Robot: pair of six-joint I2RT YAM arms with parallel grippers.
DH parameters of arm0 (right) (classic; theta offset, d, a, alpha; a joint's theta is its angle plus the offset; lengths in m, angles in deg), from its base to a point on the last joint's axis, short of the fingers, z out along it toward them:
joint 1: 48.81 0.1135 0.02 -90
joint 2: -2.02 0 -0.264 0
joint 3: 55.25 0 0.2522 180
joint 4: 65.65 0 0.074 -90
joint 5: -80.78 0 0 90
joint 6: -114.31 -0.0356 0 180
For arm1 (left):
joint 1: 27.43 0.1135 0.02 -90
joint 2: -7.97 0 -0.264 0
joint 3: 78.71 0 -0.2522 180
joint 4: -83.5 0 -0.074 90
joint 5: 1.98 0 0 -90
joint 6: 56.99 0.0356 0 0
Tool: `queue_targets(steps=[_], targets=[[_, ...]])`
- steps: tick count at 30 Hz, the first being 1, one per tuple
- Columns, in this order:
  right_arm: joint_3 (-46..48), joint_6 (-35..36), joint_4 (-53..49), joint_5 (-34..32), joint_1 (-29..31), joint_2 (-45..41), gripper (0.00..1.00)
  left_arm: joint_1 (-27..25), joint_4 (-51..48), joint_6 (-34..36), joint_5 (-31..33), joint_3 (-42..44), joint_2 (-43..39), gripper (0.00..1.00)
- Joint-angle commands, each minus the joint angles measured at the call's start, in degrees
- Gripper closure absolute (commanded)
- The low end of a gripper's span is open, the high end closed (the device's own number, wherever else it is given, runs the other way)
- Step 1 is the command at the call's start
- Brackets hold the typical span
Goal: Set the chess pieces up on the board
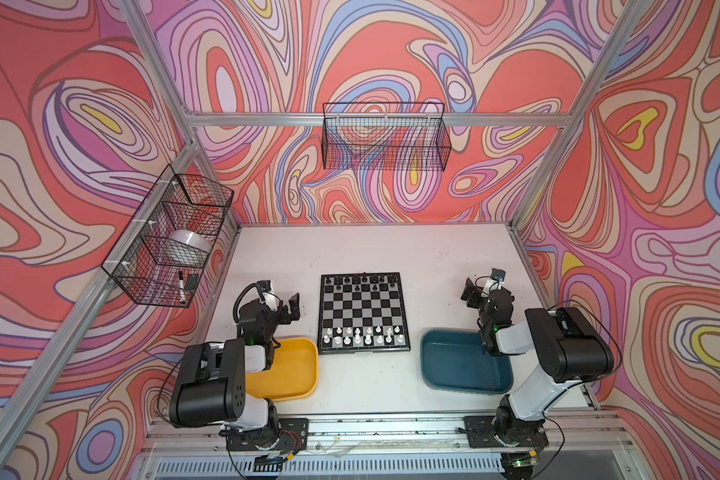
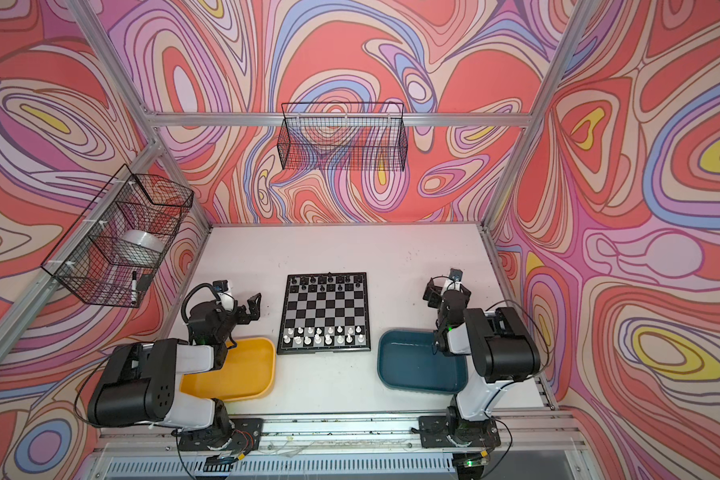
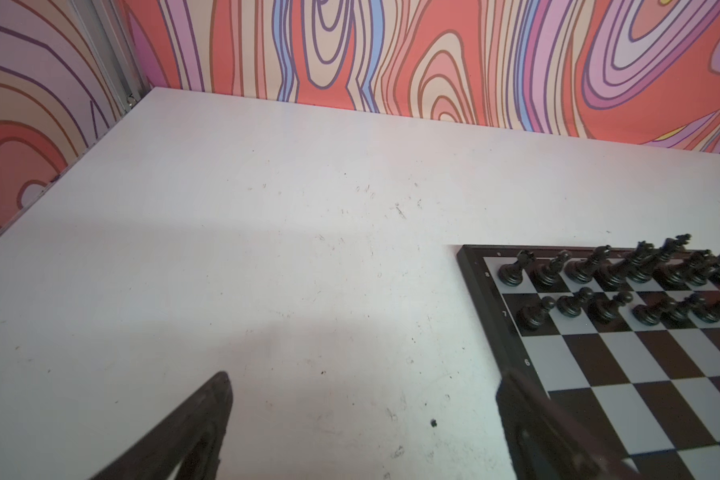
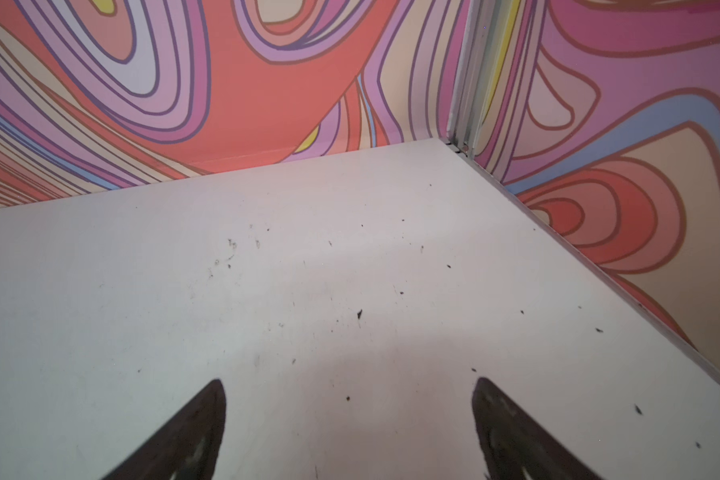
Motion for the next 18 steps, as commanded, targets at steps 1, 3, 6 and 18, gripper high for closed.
queue_targets(steps=[1, 3, 6, 18], targets=[[-2.2, 1.2, -4.0, 3.1, -0.4, 0.1, 0.02, 0.2, 9.0, -0.5, -1.1, 1.2, 1.3, 0.0], [-2.2, 1.3, -3.2, 3.0, -0.4, 0.2, 0.02, -0.6, 10.3, 0.7, -1.1, 1.2, 3.6, 0.0], [-2.1, 1.6, -3.3, 2.6, -0.4, 0.1, 0.02, -0.5, 9.3, 0.4, -0.7, 0.6, 3.6, 0.0], [-2.1, 1.6, -3.2, 2.5, -0.3, 0.0, 0.02, -3.5, -2.1, 2.1, 4.4, -5.4, 3.6, 0.0]])
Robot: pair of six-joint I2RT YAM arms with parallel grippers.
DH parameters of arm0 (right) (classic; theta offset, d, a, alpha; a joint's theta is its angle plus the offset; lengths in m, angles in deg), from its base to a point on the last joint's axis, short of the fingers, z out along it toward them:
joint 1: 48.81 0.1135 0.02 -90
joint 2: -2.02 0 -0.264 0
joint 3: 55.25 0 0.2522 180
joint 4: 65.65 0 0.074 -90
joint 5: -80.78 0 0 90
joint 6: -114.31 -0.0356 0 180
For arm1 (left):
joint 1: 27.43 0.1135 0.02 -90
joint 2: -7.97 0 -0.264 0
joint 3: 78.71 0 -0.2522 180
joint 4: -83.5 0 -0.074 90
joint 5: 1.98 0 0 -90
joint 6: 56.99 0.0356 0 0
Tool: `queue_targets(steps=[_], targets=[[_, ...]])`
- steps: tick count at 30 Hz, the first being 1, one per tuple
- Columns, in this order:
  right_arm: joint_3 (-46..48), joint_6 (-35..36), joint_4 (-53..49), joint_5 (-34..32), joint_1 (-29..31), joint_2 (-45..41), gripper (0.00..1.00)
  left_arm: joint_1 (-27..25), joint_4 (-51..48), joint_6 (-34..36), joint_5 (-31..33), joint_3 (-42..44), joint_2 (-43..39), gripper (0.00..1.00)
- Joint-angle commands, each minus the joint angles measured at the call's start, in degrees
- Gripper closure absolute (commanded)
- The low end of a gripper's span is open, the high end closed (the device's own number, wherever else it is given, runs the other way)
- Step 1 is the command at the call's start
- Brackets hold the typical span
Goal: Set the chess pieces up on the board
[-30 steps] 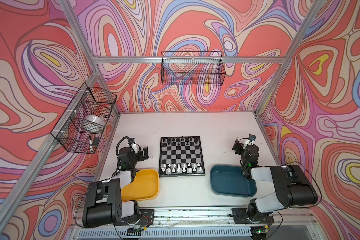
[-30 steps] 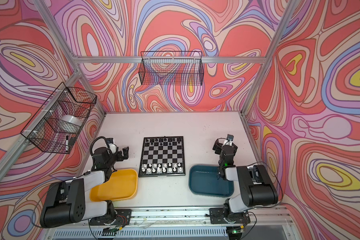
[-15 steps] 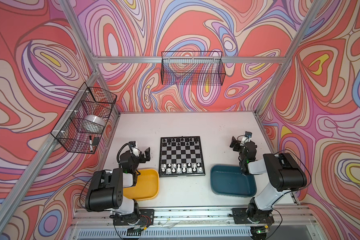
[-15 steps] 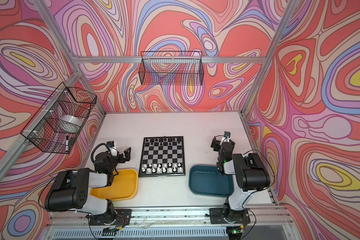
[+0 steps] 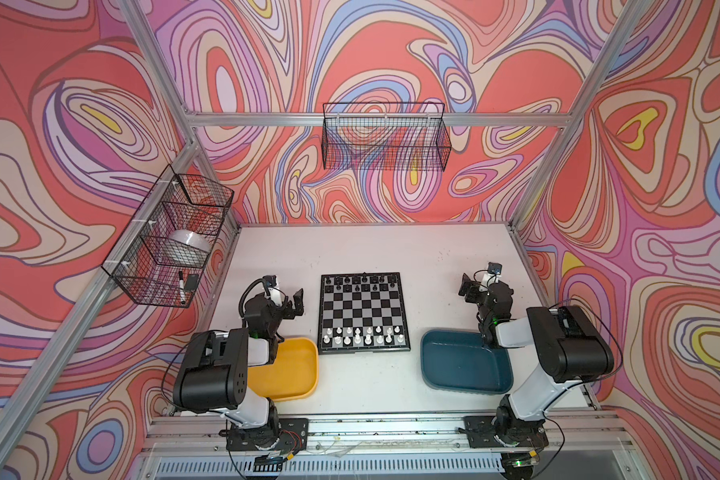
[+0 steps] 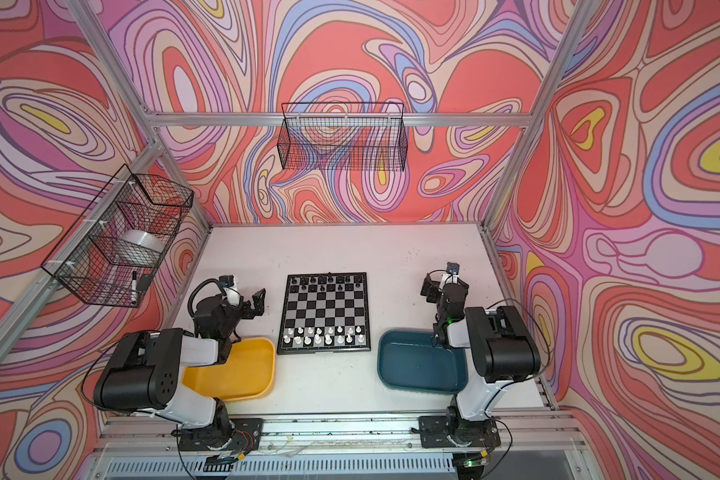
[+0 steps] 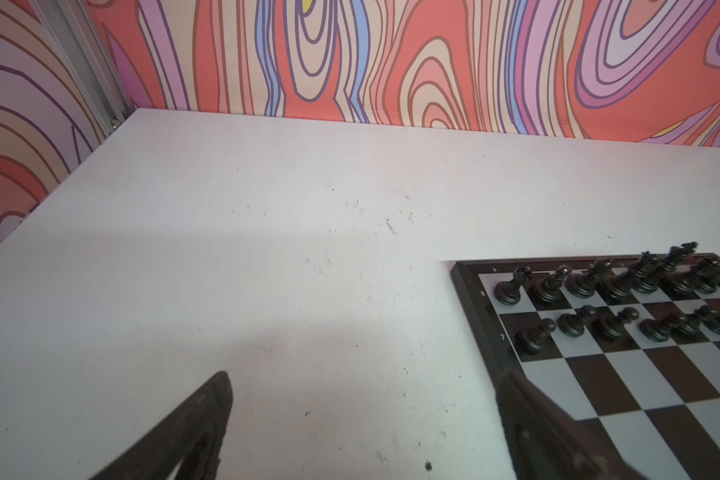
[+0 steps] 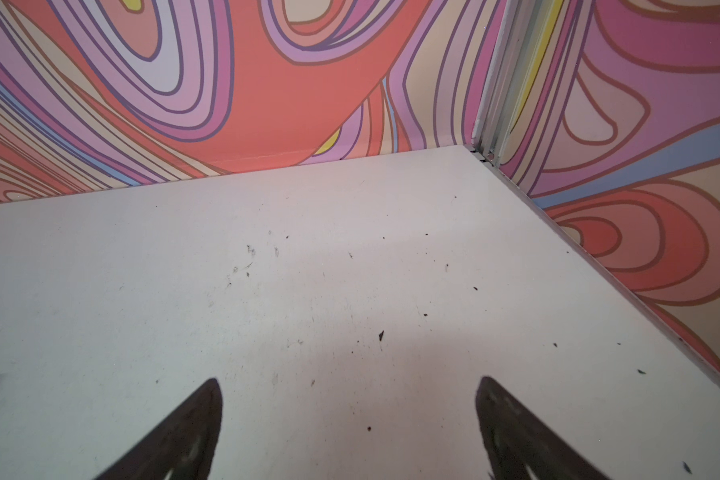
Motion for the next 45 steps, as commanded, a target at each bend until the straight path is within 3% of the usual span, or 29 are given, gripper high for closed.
queue_targets(steps=[1, 45], targets=[[-0.1, 0.5, -0.6, 0.3, -0.2, 0.0, 0.01, -0.5, -1.4, 0.9, 1.6, -0.8, -0.2, 0.0], [-0.1, 0.5, -0.6, 0.2, -0.1, 0.0, 0.01, -0.7, -2.7, 1.3, 1.6, -1.3, -0.3, 0.0]])
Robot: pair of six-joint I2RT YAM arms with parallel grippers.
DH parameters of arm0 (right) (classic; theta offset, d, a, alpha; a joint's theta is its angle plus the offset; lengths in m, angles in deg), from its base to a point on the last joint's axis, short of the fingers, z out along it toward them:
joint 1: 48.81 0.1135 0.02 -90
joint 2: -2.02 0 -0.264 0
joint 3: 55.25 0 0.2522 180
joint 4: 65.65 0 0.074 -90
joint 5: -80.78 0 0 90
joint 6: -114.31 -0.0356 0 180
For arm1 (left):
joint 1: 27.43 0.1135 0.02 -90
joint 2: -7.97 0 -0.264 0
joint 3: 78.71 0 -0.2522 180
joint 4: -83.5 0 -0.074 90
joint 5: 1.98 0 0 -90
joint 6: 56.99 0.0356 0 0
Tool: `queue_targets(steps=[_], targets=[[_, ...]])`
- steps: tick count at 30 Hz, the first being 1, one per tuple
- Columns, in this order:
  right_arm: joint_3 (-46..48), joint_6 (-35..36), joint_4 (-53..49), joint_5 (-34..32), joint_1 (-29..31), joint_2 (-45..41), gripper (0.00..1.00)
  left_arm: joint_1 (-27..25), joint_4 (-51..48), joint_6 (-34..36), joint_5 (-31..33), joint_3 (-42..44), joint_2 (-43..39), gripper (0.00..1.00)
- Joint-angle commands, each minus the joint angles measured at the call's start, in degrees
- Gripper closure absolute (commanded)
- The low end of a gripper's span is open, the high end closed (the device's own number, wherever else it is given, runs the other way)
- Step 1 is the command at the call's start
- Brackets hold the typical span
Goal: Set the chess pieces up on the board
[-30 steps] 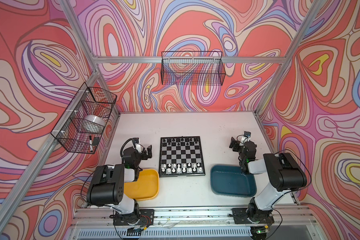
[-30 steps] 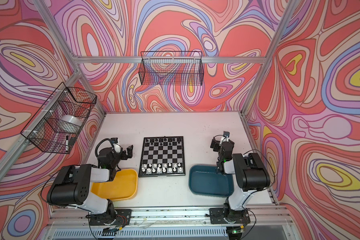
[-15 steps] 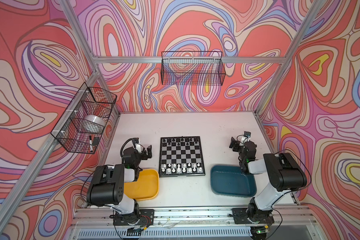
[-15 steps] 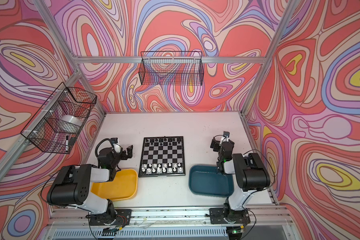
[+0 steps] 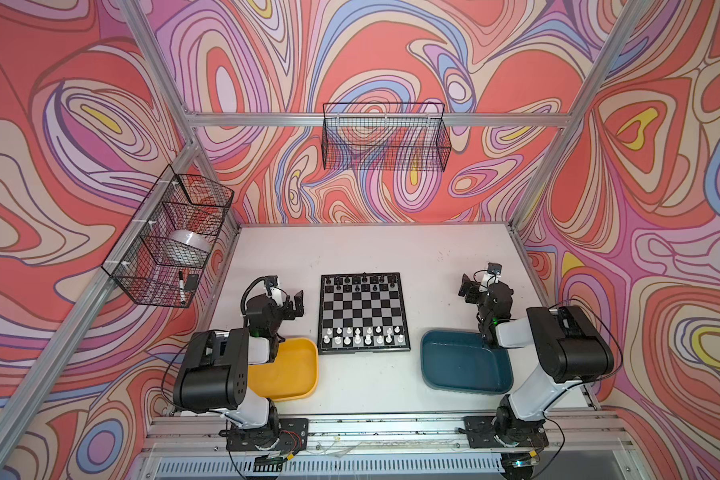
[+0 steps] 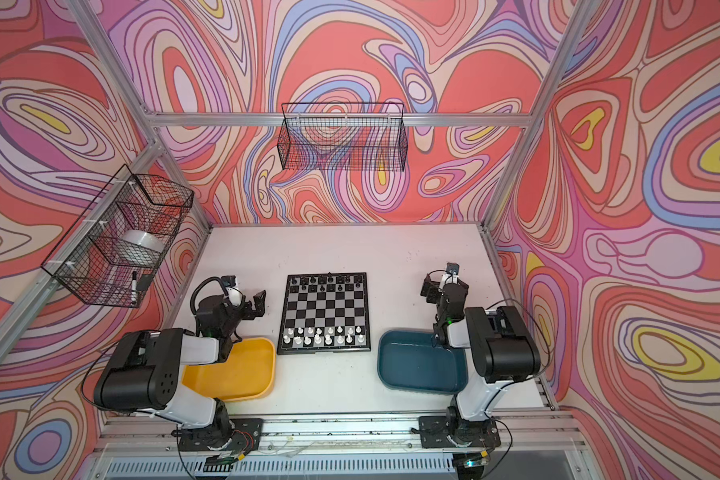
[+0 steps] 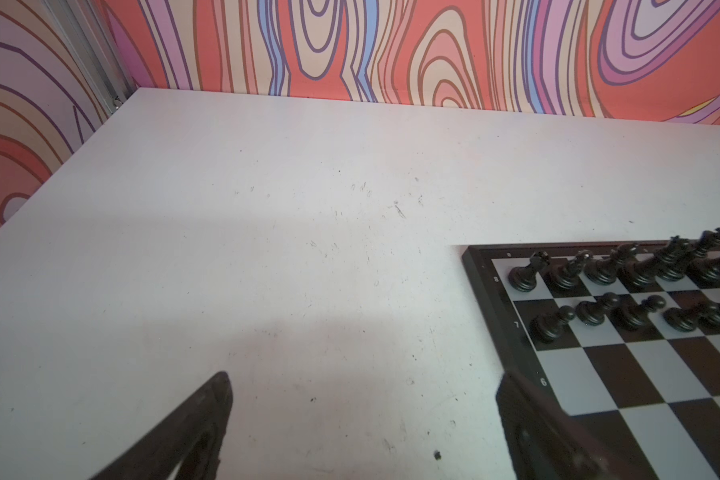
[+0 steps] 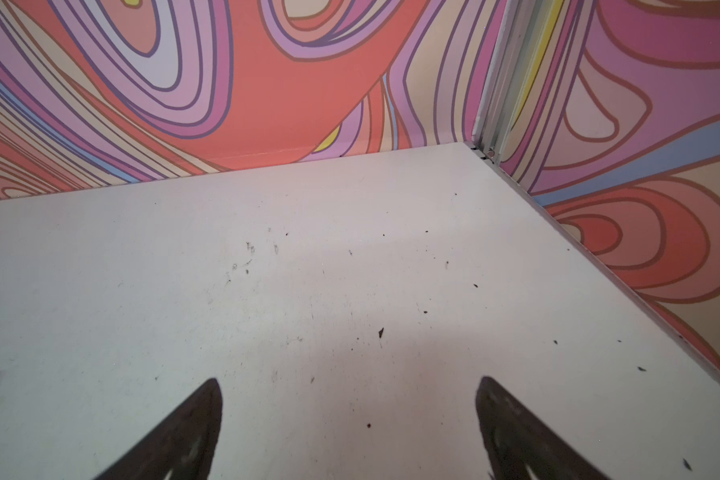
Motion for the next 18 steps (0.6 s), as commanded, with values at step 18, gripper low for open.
queue_targets(steps=[18], targets=[[-0.1, 0.4, -0.3, 0.1, -0.2, 0.0, 0.02, -0.4, -0.1, 0.8, 0.3, -1.0, -0.3, 0.0]])
